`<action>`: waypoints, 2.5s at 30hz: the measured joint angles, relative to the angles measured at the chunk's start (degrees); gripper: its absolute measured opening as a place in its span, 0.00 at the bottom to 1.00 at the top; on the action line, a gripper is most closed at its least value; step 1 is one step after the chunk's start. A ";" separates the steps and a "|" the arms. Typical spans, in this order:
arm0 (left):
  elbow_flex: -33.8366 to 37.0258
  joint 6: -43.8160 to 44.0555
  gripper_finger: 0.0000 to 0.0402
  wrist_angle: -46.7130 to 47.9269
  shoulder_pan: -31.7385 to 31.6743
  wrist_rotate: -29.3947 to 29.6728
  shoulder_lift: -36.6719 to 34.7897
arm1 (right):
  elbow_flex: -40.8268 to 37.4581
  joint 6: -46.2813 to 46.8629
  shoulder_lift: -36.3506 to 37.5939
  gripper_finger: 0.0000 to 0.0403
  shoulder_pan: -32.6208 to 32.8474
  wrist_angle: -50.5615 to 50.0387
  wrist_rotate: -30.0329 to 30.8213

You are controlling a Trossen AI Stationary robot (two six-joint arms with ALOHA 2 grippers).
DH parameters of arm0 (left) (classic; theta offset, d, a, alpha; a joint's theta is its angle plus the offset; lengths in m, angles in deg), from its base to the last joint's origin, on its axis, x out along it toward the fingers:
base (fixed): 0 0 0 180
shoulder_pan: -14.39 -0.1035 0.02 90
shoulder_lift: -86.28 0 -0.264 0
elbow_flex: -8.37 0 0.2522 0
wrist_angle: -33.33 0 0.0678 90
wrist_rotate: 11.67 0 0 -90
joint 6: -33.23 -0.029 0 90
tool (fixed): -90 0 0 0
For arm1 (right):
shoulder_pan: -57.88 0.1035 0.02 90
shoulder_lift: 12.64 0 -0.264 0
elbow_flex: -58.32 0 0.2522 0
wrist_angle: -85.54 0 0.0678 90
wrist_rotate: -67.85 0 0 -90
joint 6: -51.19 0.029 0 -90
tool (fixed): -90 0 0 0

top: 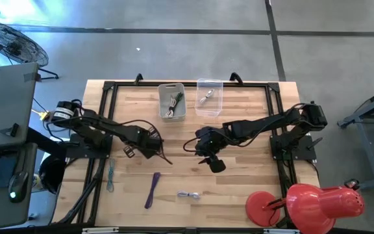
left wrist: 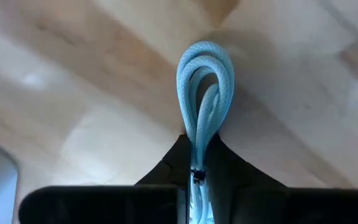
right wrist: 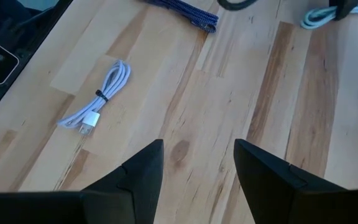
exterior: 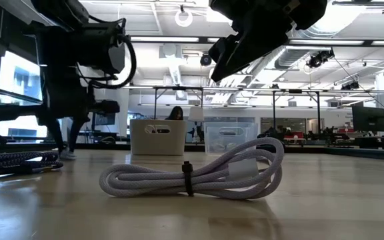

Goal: Pick & Place USB Port
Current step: Put the blue charger cable into the transparent bin

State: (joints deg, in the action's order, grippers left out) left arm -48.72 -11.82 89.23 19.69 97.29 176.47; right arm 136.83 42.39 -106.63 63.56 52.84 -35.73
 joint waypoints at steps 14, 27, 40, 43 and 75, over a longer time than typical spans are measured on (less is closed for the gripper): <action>0.04 10.63 0.04 -1.86 -0.04 0.16 -11.41 | 0.00 -2.20 0.00 0.47 2.08 0.13 -0.75; -0.17 15.20 0.04 -26.27 4.32 1.18 -32.24 | 0.00 -8.88 -0.02 0.47 1.84 2.79 10.75; 6.66 8.93 0.04 -63.89 7.52 -6.60 -30.01 | 0.00 -17.18 -0.02 0.47 1.99 14.22 22.83; 9.55 8.87 0.04 -68.10 7.46 -6.35 -28.96 | 0.00 -17.84 -0.02 0.47 2.11 15.31 26.25; 15.76 3.36 0.04 -92.13 7.44 -6.94 -18.72 | 0.00 -20.11 -0.02 0.47 1.05 23.93 23.22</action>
State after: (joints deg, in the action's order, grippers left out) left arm -32.97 -8.46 -2.89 27.13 90.35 157.75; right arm 136.83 22.28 -106.66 64.61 76.77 -12.50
